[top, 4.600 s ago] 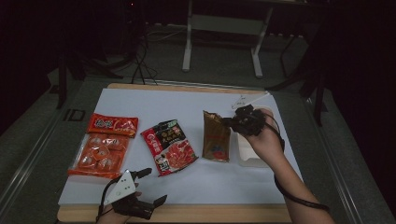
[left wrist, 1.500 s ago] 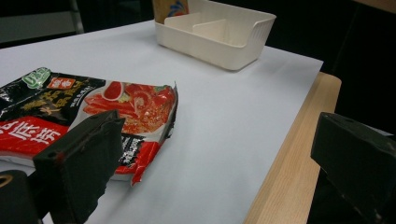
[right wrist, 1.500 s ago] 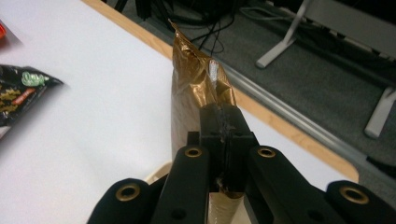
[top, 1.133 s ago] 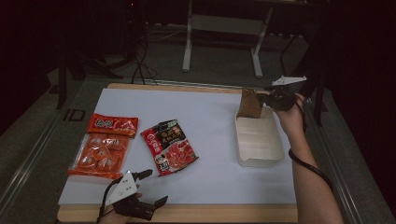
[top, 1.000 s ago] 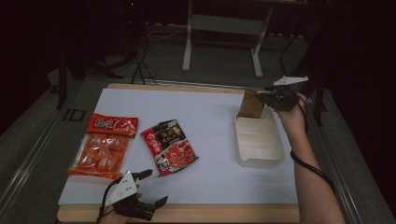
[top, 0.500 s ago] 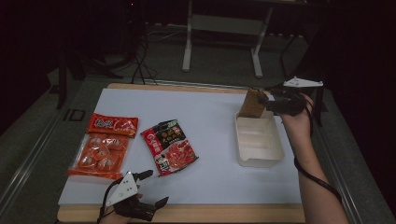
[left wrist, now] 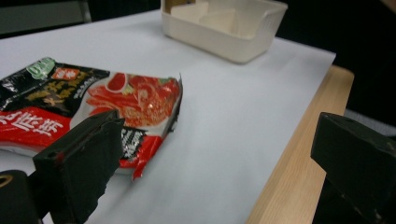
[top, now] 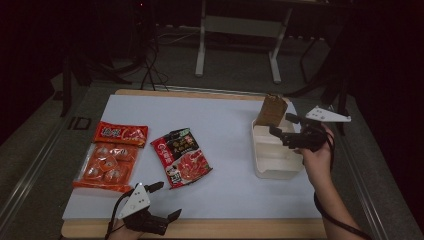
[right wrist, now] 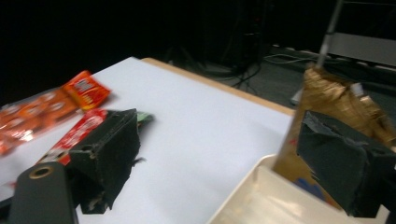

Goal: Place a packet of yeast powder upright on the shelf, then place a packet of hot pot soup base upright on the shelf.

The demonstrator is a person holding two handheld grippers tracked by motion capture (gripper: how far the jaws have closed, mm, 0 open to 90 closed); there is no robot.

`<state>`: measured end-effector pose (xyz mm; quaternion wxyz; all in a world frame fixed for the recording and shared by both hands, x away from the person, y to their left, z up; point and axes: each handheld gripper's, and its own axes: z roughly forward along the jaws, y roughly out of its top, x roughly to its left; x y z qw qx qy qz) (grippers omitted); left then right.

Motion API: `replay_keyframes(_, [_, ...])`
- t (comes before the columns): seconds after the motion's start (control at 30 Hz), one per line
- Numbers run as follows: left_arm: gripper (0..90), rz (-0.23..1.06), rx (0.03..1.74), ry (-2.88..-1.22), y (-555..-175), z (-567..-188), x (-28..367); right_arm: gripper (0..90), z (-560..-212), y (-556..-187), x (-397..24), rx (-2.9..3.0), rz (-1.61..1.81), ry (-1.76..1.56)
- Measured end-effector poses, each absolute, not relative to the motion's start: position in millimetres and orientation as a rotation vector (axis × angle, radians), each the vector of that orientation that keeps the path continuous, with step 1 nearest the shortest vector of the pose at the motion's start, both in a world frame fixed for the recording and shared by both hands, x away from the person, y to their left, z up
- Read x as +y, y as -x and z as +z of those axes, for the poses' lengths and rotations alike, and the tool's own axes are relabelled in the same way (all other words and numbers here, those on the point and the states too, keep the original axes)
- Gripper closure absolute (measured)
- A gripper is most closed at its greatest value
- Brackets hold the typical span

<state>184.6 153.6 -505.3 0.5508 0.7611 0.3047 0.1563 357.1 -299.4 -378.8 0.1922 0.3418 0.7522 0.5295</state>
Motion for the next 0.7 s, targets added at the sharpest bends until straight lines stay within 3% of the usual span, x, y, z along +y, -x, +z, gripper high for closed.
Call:
replay_keyframes(0.27, [4.2,0.367,0.752,-1.765,-187.5,-501.9,156.2,13.1,-394.9,-320.4,-290.4,2.163,1.503,-0.902])
replay_keyframes(0.7, [4.4,0.288,0.777,-1.943,-198.8,-487.1,137.9,13.2,-405.3,-260.9,-282.9,2.172,1.559,-0.749])
